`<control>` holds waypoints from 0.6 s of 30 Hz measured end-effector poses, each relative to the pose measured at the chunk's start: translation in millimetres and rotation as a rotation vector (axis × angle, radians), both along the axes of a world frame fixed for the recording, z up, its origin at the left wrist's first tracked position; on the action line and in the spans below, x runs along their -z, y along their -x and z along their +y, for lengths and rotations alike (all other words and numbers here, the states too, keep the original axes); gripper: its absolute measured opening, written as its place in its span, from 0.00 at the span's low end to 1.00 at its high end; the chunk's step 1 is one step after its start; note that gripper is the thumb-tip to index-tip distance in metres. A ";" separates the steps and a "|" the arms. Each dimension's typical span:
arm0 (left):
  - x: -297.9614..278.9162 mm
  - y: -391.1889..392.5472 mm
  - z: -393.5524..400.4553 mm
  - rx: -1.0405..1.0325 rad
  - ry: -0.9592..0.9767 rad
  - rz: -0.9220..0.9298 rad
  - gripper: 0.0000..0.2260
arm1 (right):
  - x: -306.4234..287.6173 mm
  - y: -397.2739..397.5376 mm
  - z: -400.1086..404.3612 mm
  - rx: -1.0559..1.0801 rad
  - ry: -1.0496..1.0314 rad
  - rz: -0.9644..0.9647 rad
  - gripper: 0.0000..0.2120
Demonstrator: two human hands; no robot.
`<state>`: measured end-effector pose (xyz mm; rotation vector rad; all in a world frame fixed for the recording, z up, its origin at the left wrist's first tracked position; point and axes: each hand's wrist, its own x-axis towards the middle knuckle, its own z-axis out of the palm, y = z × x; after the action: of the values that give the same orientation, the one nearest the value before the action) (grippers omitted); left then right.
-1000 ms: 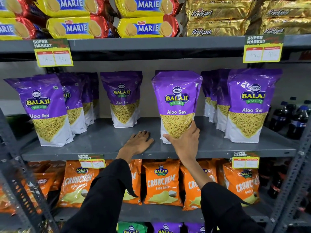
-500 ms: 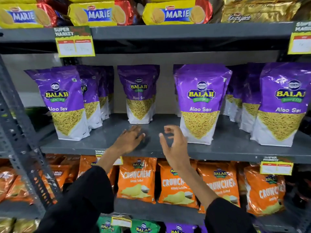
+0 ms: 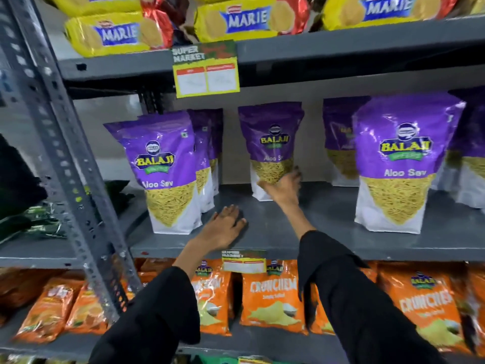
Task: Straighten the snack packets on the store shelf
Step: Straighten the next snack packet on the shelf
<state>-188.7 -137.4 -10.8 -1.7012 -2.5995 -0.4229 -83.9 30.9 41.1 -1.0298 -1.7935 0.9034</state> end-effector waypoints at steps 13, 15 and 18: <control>6.5 8.8 7.0 -0.011 0.116 0.034 0.29 | 1.0 31.0 10.2 0.067 0.082 -0.111 0.68; 7.5 9.1 6.7 -0.008 0.104 0.041 0.29 | 1.2 28.6 6.2 0.086 0.052 -0.103 0.69; 8.8 8.8 6.9 -0.006 0.072 0.047 0.29 | 4.5 23.4 -2.6 0.140 0.012 -0.097 0.68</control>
<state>-197.5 -130.6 -19.7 -1.7019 -2.6164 -0.2887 -107.3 28.3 36.7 -1.2088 -1.7722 0.7909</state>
